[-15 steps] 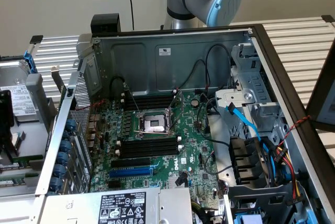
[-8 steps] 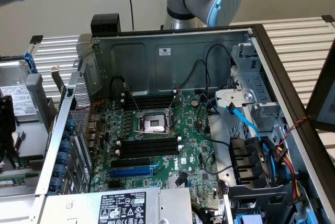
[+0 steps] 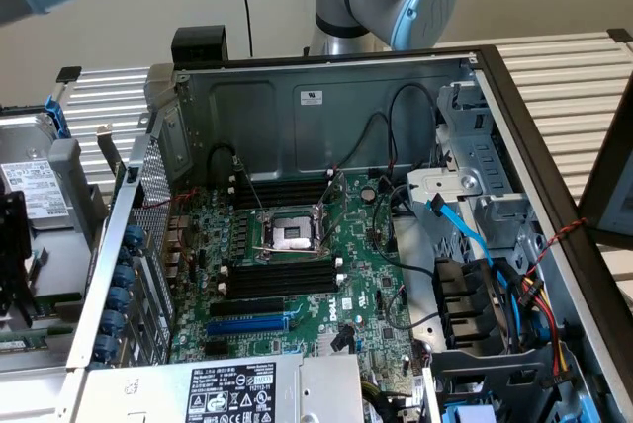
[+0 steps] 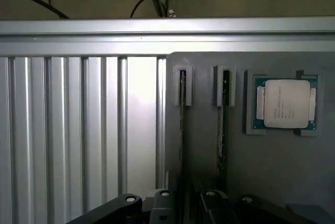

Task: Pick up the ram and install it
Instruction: 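Pick up the ram and move it above insertion slot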

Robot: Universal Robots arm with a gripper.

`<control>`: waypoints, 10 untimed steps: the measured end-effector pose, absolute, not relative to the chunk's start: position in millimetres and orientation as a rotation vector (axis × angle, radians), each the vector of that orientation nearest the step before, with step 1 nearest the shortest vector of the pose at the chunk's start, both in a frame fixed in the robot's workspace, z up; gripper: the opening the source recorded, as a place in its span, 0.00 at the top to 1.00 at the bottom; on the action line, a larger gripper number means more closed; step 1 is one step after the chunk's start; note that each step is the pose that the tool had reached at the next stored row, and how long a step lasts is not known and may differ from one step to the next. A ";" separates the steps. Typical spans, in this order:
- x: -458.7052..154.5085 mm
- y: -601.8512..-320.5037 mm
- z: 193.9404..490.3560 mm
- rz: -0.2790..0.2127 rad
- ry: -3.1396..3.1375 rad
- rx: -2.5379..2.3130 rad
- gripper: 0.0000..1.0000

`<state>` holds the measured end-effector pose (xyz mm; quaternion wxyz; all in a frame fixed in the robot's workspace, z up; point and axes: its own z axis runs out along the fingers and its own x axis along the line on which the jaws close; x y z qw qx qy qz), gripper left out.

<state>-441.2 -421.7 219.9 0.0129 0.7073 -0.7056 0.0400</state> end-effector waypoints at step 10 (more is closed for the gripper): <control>-441.2 -421.7 207.9 0.125 -2.193 2.210 0.76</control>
